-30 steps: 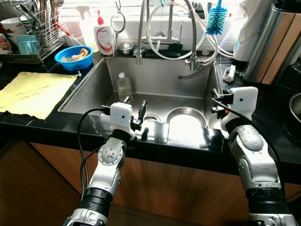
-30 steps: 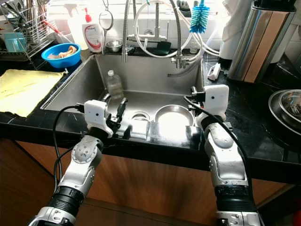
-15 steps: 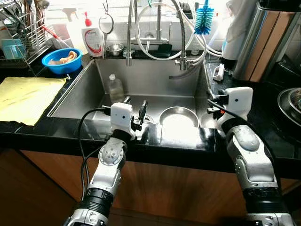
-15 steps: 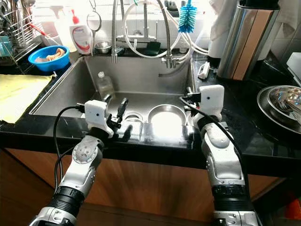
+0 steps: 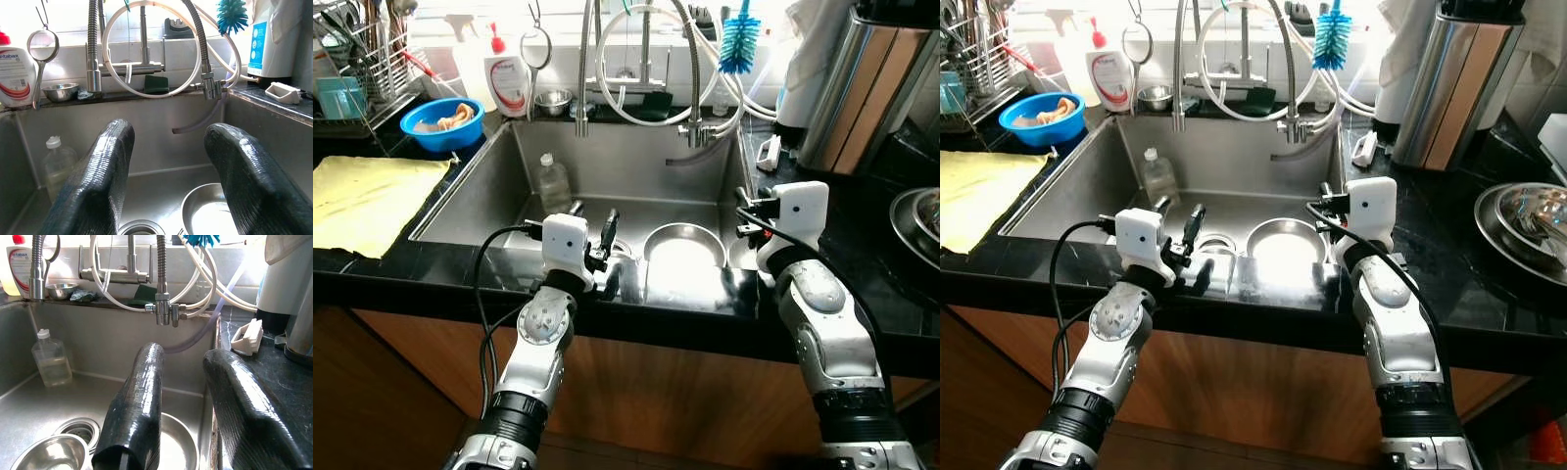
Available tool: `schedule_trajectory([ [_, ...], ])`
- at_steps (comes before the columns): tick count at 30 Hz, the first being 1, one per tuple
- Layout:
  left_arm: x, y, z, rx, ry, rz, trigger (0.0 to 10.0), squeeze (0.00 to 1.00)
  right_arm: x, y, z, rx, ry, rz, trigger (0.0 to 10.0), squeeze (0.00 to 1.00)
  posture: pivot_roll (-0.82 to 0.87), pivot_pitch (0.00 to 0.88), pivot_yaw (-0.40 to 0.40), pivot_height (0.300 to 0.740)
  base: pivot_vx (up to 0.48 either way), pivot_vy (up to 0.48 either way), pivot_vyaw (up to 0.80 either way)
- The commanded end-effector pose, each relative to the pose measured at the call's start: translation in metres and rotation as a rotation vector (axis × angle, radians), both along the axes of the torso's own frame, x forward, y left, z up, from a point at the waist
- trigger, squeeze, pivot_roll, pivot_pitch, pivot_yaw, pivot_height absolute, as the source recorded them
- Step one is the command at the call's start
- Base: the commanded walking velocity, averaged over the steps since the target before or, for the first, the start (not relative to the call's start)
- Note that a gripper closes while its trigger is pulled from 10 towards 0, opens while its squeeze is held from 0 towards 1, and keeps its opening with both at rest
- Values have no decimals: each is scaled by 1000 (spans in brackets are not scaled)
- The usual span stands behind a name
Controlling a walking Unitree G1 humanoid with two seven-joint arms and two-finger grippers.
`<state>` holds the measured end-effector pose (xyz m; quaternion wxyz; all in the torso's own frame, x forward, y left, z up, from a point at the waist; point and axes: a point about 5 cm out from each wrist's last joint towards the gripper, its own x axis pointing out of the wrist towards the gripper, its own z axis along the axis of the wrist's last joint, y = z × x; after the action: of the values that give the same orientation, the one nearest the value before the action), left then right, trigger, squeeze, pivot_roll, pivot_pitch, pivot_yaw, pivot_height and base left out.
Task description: Kitchen organization
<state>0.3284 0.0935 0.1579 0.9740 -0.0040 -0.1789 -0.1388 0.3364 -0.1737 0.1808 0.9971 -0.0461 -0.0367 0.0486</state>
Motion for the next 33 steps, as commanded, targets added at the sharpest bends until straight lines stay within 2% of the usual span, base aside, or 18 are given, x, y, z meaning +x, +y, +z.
schedule_trajectory([
  [1,-1,0,-1,20,-3,7,10000,0,2,2,1,-11,6,1,10000,0,-163,0,51,740,0,-420,0],
  [7,-1,1,-1,19,-1,10,10000,0,4,0,-1,0,25,-7,10000,0,-163,0,50,740,0,-446,0],
  [9,-1,1,-1,18,0,11,10000,0,5,0,-2,-4,31,-9,10000,0,-162,0,50,740,0,-262,-788],
  [21,0,2,-2,9,8,23,10000,0,6,0,-2,-15,37,-14,10000,0,-161,0,42,740,0,0,-66],
  [24,0,3,-3,8,10,26,10000,0,8,-2,-8,-44,111,-36,10000,0,-163,0,43,740,0,0,0],
  [30,1,3,-2,7,10,25,10000,0,9,-5,-13,-42,167,-79,10000,0,-163,0,43,740,0,0,0],
  [33,1,2,-3,6,12,22,10000,0,10,-8,-9,18,189,-106,10000,0,-170,0,47,740,0,0,0],
])
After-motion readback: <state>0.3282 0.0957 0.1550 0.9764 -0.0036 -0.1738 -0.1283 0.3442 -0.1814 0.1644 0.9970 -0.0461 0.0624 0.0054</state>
